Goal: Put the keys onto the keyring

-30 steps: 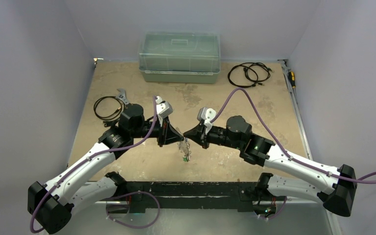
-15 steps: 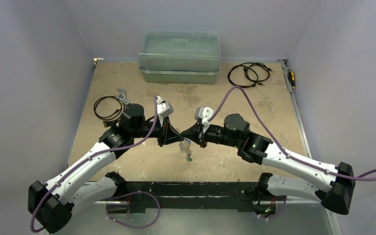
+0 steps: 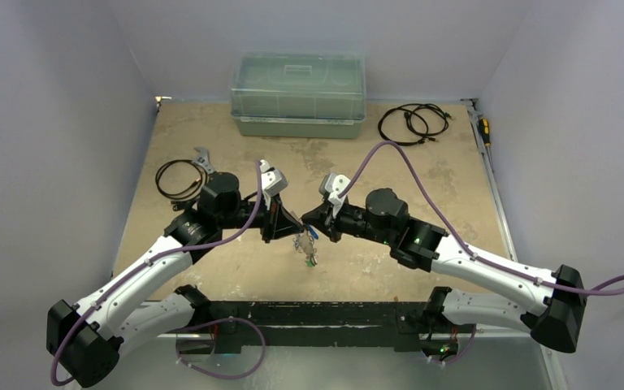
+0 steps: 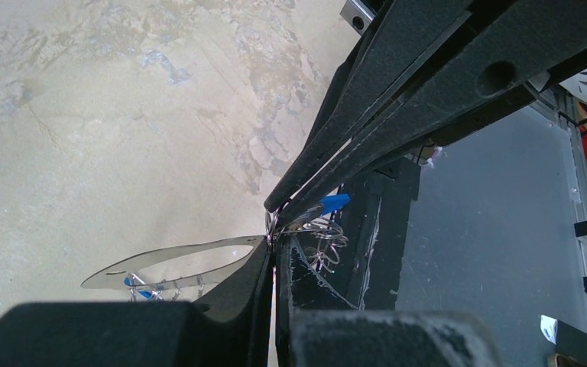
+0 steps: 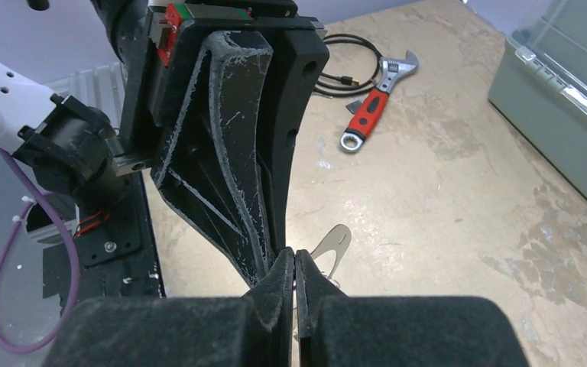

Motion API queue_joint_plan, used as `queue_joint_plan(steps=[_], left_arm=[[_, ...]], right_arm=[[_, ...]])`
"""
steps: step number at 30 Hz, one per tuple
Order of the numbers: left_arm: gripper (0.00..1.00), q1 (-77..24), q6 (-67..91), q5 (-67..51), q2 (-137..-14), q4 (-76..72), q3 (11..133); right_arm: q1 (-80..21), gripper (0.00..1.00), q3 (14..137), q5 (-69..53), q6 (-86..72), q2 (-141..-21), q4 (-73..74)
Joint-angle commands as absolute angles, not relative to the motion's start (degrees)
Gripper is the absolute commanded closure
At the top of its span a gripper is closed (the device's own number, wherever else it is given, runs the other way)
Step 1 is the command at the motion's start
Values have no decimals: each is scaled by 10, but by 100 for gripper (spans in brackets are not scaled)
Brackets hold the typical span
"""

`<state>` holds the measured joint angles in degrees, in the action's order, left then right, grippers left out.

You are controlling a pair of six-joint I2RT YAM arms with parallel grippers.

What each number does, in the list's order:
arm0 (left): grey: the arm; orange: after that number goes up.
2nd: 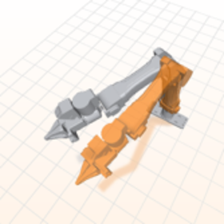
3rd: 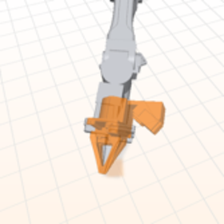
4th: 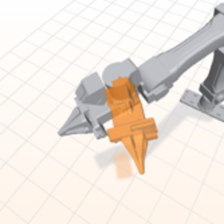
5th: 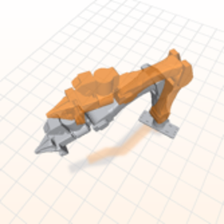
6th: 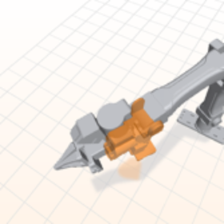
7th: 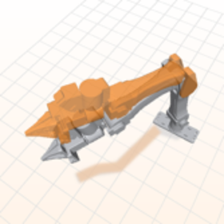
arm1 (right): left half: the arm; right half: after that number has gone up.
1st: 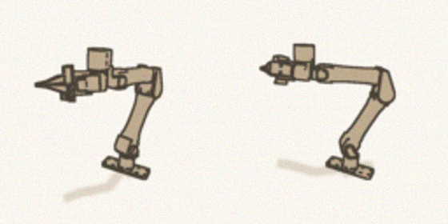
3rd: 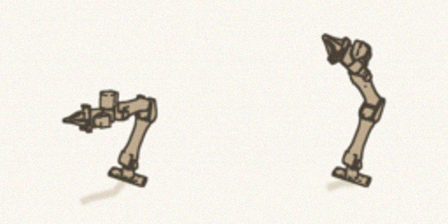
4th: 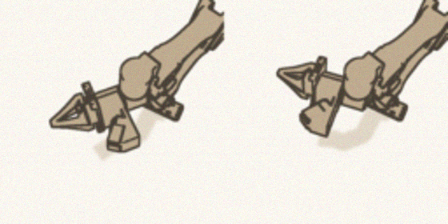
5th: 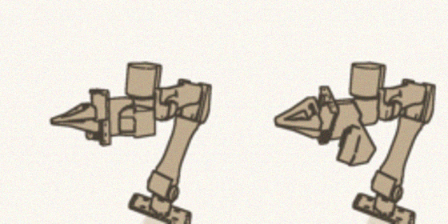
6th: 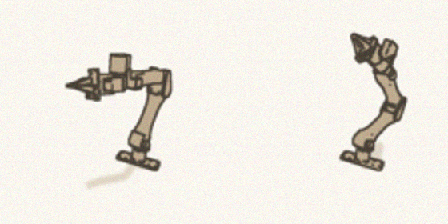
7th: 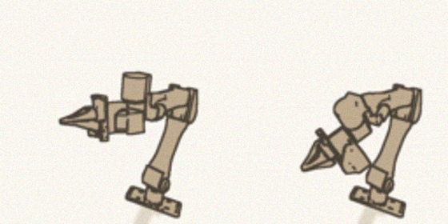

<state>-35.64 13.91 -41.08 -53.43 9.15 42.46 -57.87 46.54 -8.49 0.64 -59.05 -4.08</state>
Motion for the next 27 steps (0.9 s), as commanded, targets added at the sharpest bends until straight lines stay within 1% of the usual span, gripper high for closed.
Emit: queue_joint_plan(steps=[1,27], left_arm=[[100,-354,131,-420,-520,69,428],[100,-354,118,-391,-500,81,431]], right_arm=[[-580,100,496,-49,4,-605,-26],[-580,100,495,-23,-40,-605,15]])
